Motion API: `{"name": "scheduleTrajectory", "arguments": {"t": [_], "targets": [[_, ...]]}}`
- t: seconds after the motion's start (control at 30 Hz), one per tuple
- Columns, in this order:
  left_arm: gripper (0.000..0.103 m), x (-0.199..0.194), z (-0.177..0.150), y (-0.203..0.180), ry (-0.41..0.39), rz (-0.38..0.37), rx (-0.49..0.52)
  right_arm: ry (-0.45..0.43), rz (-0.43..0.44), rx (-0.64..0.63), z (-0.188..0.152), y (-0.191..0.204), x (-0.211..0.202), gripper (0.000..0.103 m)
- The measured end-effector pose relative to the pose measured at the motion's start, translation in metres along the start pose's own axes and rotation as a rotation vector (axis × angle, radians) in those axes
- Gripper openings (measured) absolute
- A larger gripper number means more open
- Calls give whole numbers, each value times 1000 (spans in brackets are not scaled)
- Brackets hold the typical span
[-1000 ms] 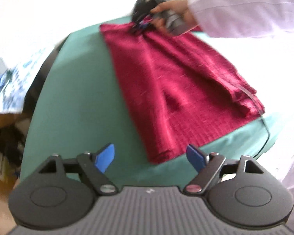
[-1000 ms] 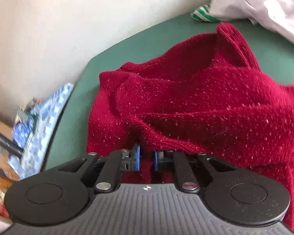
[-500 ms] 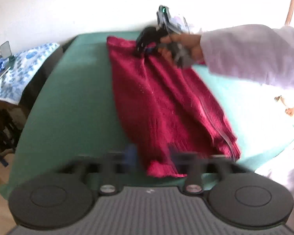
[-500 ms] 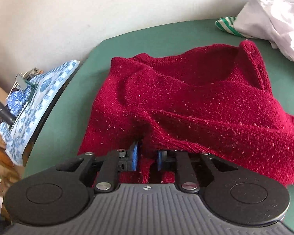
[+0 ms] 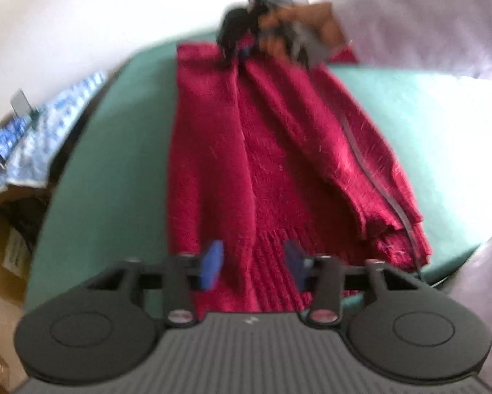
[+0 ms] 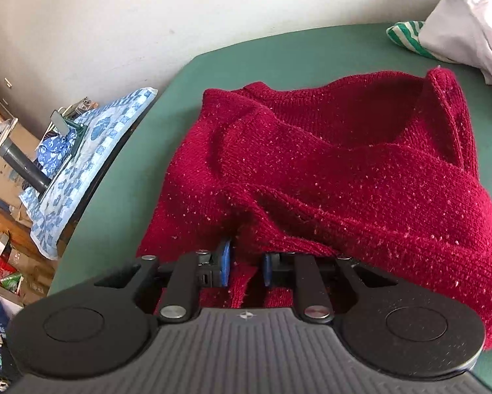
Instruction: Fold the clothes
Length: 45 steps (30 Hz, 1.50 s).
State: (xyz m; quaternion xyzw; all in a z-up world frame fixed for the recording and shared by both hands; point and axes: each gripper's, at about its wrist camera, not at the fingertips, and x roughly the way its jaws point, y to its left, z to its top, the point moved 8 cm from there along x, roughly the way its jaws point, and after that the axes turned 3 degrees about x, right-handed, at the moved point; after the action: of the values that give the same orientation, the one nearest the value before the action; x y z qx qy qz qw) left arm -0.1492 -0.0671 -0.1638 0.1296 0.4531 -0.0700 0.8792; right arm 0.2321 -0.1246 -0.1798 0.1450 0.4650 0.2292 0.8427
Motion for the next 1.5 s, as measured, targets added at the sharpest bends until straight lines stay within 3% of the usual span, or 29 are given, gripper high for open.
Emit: {"name": "scheduleTrajectory", "arguments": {"t": [0.03,0.07,0.13,0.17,0.3,0.37,0.5,0.53,0.6,0.7,0.77,0.83,0.87,0.9,0.93,0.97,1.0,1.07,1.1,1.23,1.33,1.4,1.43,1.5], "targets": [[25,5,-1,0,14,4,-15,4,11,13,1,-2,0,20],[9,3,0,1,12,2,-35,10,24,30,2,-4,0,20],[0,0,2,3,8,-3,-75,10,47,49,5,-7,-3,16],[0,-1,3,4,6,-5,-95,-2,55,46,7,-7,-6,12],[0,-8,9,-3,-11,-40,-116,-88,64,-45,13,-2,-16,12],[0,0,7,-7,15,-48,-116,-61,26,-66,9,-6,-7,9],[0,4,4,-15,45,-41,-68,-33,96,21,9,-14,-6,16],[2,3,3,-15,57,-42,-51,-27,115,45,9,-15,-7,22],[20,-1,-1,-15,80,-35,-13,43,129,70,5,-19,-10,23],[23,-22,0,-8,59,-25,14,212,153,107,-6,-24,-20,24],[29,-42,6,-2,25,-38,11,258,225,66,-5,-18,-39,28],[47,-59,14,4,-21,-44,21,238,342,0,7,-7,-61,28],[52,-61,20,7,-40,-42,24,187,383,-32,18,-3,-70,33],[52,-60,26,11,-54,-39,25,129,402,-67,30,1,-76,43],[51,-59,32,14,-69,-35,26,82,358,-92,40,1,-72,65],[46,-51,38,16,-66,-29,22,38,298,-115,49,1,-66,70],[44,-38,44,18,-51,-22,16,-5,238,-138,59,1,-60,66],[23,-6,48,19,-7,-7,2,-104,118,-190,72,3,-44,56],[22,11,49,20,17,0,-4,-149,70,-215,77,4,-34,56],[20,43,50,18,26,30,-37,-45,8,-239,68,7,27,54],[18,42,46,18,2,26,-69,-67,3,-331,55,19,44,55],[18,39,43,19,0,21,-84,-99,-18,-430,51,28,47,33],[18,40,44,20,5,17,-95,-109,-31,-442,55,31,47,5],[18,41,49,22,15,0,-123,-137,-62,-422,71,28,47,2]]}}
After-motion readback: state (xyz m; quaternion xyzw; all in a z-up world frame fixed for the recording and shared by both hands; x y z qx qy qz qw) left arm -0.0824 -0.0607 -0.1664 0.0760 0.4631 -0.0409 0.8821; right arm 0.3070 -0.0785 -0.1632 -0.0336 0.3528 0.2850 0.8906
